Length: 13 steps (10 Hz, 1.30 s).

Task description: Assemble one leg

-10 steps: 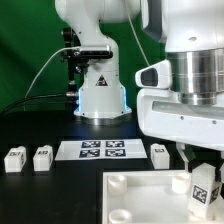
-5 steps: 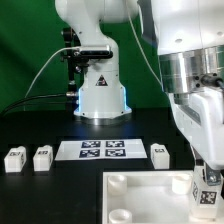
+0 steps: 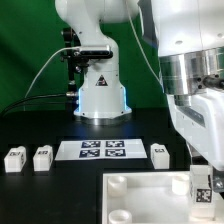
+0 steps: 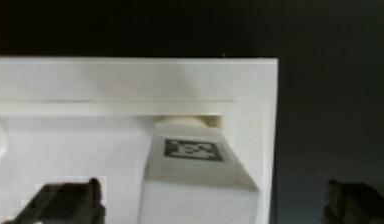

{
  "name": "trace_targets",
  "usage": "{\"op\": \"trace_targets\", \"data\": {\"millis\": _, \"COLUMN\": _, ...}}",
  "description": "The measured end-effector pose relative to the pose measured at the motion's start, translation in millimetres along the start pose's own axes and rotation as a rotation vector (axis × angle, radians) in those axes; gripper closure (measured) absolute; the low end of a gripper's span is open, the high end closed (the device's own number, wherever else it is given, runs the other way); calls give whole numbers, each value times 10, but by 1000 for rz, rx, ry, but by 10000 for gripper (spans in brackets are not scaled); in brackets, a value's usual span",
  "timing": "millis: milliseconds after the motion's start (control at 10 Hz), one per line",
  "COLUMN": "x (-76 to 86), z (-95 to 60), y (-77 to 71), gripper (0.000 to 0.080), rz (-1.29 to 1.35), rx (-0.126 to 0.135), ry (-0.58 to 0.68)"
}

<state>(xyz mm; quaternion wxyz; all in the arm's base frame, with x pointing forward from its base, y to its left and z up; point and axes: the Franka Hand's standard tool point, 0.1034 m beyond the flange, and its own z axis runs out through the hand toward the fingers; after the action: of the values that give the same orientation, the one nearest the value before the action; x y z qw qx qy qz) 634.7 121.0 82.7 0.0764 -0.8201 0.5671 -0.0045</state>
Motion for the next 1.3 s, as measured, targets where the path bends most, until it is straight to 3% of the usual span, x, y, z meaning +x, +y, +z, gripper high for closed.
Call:
{"op": "trace_targets", "data": {"millis": 500, "x": 44, "z": 7, "y": 11, "gripper": 150, "rz": -595, "rx": -8, "ry": 9}}
{"op": "trace_targets", "data": {"millis": 700, "x": 87, "z": 6, "y": -36, "gripper": 150, "rz": -987, "rx": -60, "ry": 36}}
{"op": "trace_targets", "data": {"millis": 1000, "x": 90, "z": 13, "y": -36, "gripper": 172, "rz": -955, "rx": -56, "ry": 38}}
{"op": "trace_targets", "data": {"millis": 1200, "x": 82, "z": 16, "y": -34, "gripper": 510, "rz": -817, "rx": -52, "ry": 38}}
{"op": "trace_targets", "data": {"millis": 1300, "x": 96, "z": 16, "y": -28, "gripper": 506, "rz": -700, "rx": -50, "ry": 42}}
